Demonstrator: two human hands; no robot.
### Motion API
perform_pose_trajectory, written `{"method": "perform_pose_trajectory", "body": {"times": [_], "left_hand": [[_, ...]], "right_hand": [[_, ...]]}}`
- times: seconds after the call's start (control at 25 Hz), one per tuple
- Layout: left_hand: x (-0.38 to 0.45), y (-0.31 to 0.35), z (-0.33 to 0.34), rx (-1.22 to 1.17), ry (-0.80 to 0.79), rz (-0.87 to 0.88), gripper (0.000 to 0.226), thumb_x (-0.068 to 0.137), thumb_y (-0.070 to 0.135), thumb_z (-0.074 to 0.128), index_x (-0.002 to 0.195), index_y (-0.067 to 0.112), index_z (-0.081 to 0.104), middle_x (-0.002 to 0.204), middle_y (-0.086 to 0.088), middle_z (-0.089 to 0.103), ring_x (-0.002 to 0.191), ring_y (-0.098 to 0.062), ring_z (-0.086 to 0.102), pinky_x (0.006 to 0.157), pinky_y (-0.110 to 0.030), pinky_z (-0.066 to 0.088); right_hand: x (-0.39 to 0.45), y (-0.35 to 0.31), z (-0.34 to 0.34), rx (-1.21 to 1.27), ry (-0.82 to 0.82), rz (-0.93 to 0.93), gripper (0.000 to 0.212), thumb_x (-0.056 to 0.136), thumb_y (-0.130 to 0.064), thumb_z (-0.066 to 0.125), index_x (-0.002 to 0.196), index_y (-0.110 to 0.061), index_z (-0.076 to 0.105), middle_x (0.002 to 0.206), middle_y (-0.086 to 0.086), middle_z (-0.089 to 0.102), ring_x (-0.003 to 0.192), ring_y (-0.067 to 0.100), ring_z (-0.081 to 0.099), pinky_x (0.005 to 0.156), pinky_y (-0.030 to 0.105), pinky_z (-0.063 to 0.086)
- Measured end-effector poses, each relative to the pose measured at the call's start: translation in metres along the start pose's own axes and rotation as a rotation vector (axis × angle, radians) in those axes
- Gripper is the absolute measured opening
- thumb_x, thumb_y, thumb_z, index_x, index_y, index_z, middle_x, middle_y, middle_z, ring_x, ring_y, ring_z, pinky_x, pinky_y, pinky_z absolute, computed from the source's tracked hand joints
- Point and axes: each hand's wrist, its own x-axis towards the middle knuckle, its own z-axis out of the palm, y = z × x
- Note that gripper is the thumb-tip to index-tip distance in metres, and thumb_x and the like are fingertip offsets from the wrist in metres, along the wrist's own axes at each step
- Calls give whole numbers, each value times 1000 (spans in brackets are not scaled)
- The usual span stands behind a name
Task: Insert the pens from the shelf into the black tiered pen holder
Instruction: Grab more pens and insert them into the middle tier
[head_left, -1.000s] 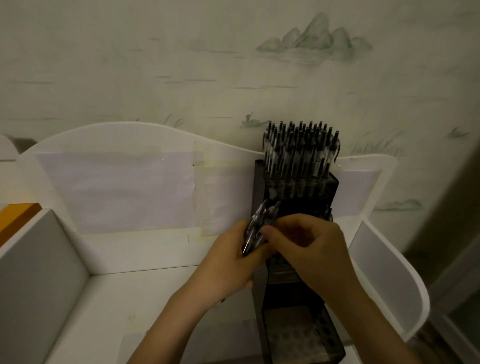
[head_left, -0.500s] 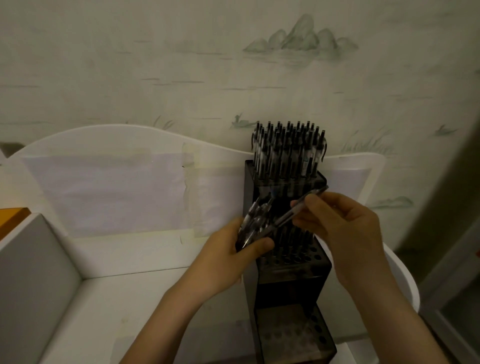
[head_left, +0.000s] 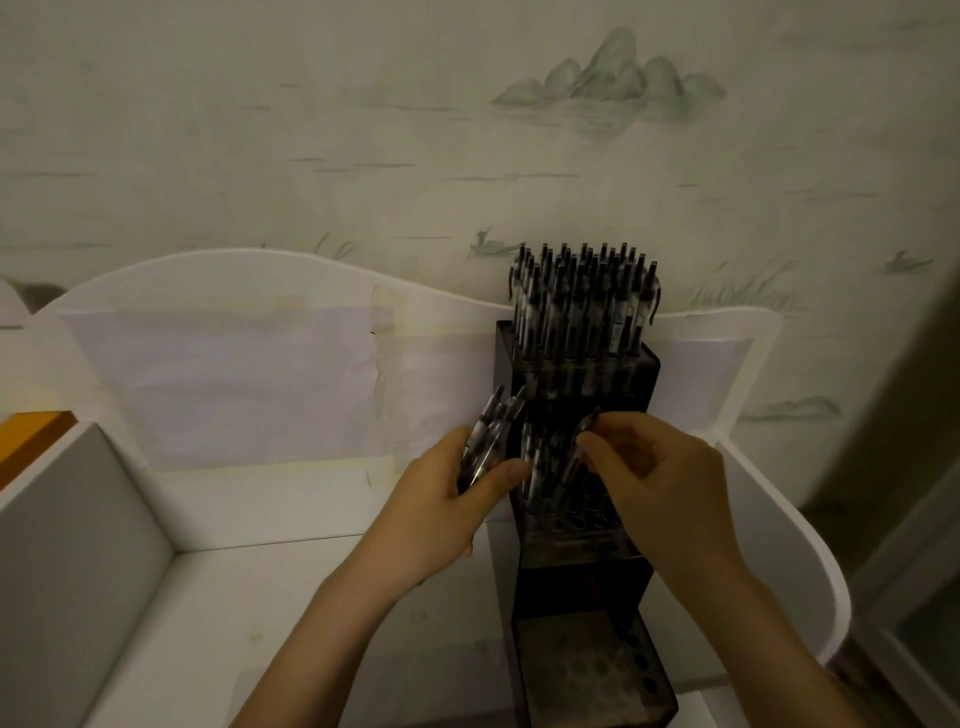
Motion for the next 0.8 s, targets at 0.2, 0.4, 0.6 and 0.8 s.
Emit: {"method": "perform_pose_trajectory", "body": {"times": [0.2, 0.4, 0.6, 0.8], "left_hand": [[-1, -2, 1, -9, -7, -4, 20, 91, 35, 60, 78, 27, 48, 45, 12, 46, 37, -4, 44, 44, -24, 45], [-1, -4, 3, 3, -16, 0, 22, 92, 35, 61, 80, 22, 47, 46, 12, 47, 39, -6, 42, 44, -25, 41], [0, -6, 3, -153, -102, -47, 15, 99, 23, 50, 89, 13, 46, 61, -4, 40, 45, -12, 38, 46, -26, 36], [1, -3, 6, -124, -174, -15, 16, 100, 26, 49, 101, 10, 49, 64, 2, 46, 44, -10, 45, 47, -26, 41]], "right_hand": [[4, 14, 10, -142, -120, -33, 12, 86, -23, 71, 97, -23, 73, 83, -16, 70, 78, -5, 65, 71, 3, 48], [0, 23, 16, -215, -168, -55, 16, 85, -25, 71, 100, -19, 75, 90, -6, 74, 76, -4, 64, 74, 3, 47], [-2, 12, 7, -199, -90, -47, 28, 81, -24, 76, 108, -20, 71, 84, -14, 69, 76, -3, 64, 73, 3, 47], [2, -8, 3, 29, -59, -25, 16, 84, -19, 72, 100, -22, 73, 80, -14, 71, 75, 3, 67, 69, 18, 57]]}}
